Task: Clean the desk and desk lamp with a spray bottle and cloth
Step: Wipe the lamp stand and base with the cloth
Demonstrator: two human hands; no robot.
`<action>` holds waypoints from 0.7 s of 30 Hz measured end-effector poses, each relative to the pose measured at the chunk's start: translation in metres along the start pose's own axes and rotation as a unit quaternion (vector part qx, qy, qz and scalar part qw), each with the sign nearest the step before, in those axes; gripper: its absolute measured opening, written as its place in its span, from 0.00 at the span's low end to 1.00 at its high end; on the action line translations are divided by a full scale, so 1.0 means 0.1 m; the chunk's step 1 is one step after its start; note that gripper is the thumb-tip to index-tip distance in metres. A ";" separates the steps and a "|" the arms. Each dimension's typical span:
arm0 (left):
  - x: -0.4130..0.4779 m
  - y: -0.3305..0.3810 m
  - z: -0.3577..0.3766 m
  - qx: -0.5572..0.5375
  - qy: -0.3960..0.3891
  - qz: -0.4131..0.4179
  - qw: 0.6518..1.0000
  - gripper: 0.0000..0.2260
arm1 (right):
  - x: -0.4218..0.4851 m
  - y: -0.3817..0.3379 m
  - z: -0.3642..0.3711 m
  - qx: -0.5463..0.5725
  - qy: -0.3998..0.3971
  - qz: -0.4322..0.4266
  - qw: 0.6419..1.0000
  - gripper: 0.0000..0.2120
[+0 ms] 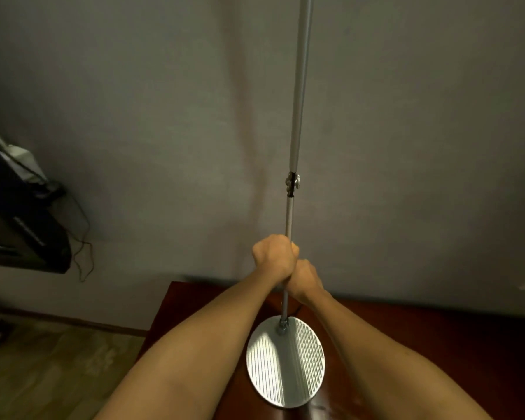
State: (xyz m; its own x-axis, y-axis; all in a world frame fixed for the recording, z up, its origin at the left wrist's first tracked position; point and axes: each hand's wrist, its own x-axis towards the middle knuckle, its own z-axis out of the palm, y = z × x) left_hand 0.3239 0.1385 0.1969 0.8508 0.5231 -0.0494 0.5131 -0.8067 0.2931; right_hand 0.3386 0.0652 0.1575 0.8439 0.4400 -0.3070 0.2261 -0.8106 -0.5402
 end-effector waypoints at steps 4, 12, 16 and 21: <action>0.05 -0.57 -0.19 0.006 0.015 -0.018 1.000 0.16 | 0.06 -0.50 0.31 0.013 -0.021 -0.025 0.999 0.10; 0.22 -1.55 -0.52 0.024 0.000 -0.055 0.998 0.16 | 0.22 -1.35 0.92 -0.045 -0.030 -0.097 0.994 0.13; 0.37 -1.91 -0.57 0.021 0.000 -0.064 0.998 0.17 | 0.36 -1.65 1.13 -0.055 -0.027 -0.095 0.994 0.13; 0.54 -2.19 -0.58 0.010 0.005 -0.073 0.997 0.18 | 0.52 -1.85 1.31 -0.064 -0.024 -0.088 0.994 0.12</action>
State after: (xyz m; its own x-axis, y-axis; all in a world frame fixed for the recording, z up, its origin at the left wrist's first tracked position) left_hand 0.2505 0.3591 0.1853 0.7663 0.6373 -0.0814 0.6331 -0.7273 0.2650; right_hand 0.2765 0.2885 0.1387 0.7616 0.5957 -0.2553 0.4319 -0.7602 -0.4854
